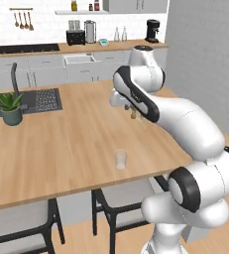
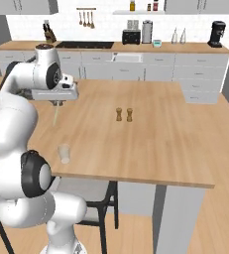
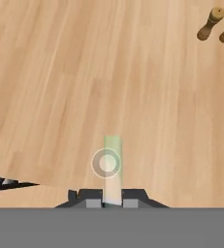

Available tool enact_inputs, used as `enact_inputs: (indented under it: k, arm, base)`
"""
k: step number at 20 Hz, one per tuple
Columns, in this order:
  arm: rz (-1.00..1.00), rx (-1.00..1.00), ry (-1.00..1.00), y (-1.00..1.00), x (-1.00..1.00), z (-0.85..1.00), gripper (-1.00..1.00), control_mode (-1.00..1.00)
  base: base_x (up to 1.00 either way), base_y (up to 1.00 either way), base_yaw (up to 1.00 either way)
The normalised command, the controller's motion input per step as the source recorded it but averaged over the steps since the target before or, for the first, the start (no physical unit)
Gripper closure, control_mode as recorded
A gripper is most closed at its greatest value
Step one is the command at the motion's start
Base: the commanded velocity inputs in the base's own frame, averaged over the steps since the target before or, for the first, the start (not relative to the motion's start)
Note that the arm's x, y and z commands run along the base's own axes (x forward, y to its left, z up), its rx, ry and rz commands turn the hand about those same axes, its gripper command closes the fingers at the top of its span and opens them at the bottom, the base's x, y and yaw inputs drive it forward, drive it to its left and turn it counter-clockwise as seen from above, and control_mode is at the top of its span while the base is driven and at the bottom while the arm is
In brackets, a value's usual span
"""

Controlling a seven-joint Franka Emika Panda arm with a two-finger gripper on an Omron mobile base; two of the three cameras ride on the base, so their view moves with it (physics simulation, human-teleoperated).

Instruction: Take a straw from the drawer in front and place it inside the glass cup on the dining counter.

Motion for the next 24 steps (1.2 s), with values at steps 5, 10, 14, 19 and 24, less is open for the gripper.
enact_inputs:
  k: [5,10,14,19,24]
  arm:
    - [0.25,0.4,-0.08,-0.44,-0.36,0.24,1.0,-1.0]
    - [0.36,0.5,-0.01,-0.4,-0.03,0.01,1.0,-1.0]
    - [0.4,0.51,0.0,-0.36,0.0,0.0,1.0,-1.0]
    - [0.47,0.4,0.0,-0.06,0.02,-0.04,1.0,-1.0]
    - [0.48,0.31,-0.04,0.17,-0.15,-0.1,1.0,-1.0]
  base:
    - [0.0,0.0,0.0]
    - [0.0,0.0,0.0]
    - [0.0,0.0,0.0]
    - [0.0,0.0,0.0]
    - [0.0,0.0,0.0]
